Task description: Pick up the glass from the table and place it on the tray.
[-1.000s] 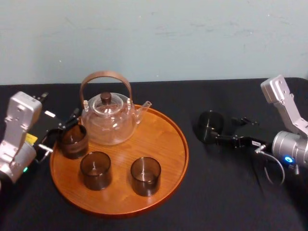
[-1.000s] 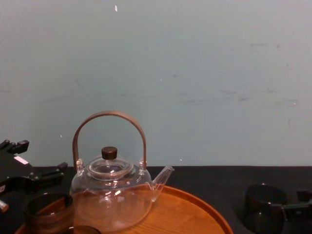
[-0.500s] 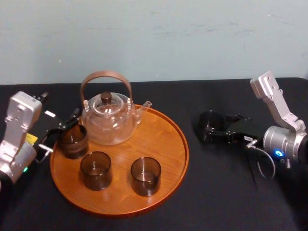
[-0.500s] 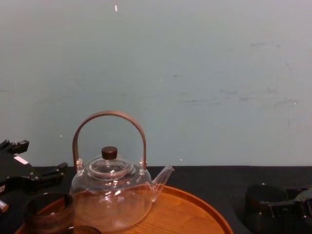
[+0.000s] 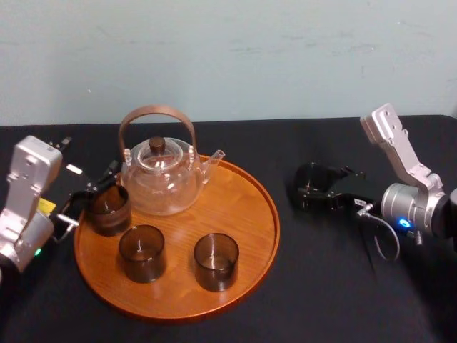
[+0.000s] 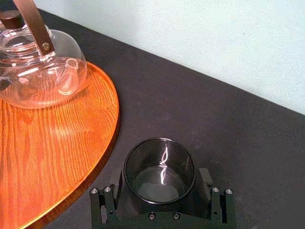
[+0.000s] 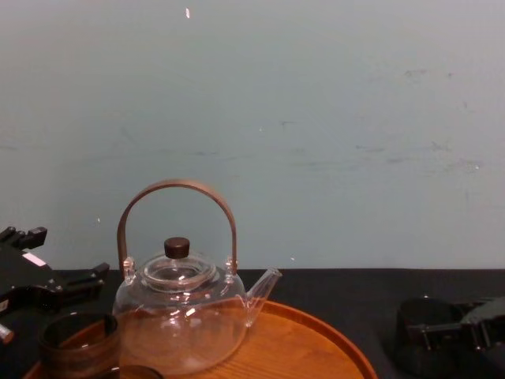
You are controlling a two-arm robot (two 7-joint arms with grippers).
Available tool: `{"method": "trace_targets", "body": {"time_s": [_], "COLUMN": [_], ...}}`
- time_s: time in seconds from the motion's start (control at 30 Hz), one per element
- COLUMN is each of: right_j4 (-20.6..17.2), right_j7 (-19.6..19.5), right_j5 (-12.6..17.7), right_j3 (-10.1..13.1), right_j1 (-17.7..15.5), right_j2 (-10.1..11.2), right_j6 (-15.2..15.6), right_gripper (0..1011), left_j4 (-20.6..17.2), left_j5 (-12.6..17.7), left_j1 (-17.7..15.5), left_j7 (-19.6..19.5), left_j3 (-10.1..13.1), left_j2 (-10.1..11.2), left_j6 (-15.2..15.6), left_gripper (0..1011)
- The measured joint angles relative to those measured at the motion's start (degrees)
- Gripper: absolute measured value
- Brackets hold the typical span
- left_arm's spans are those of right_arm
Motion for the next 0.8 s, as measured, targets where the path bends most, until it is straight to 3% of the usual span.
{"method": "trace_targets", "body": {"time_s": [0.43, 0.67, 0.8], "right_j4": [0.1, 0.1, 0.0], "right_j7": [-0.2, -0.2, -0.2], "right_j5": [-0.8, -0.7, -0.6], "right_j3": [0.0, 0.0, 0.0], "right_j1": [0.1, 0.1, 0.1], "right_j2": [-0.3, -0.2, -0.2], "right_j6": [-0.3, -0.3, -0.3], "right_gripper": [1002, 898, 898], "left_j4": [0.0, 0.0, 0.0], "left_j5": [0.0, 0.0, 0.0], "left_j1": [0.0, 0.0, 0.0], "left_j7": [0.0, 0.0, 0.0], "left_j3": [0.0, 0.0, 0.0], "left_j2": [0.0, 0.0, 0.0], "left_j6": [0.0, 0.0, 0.0], "left_gripper": [1001, 1001, 1001]}}
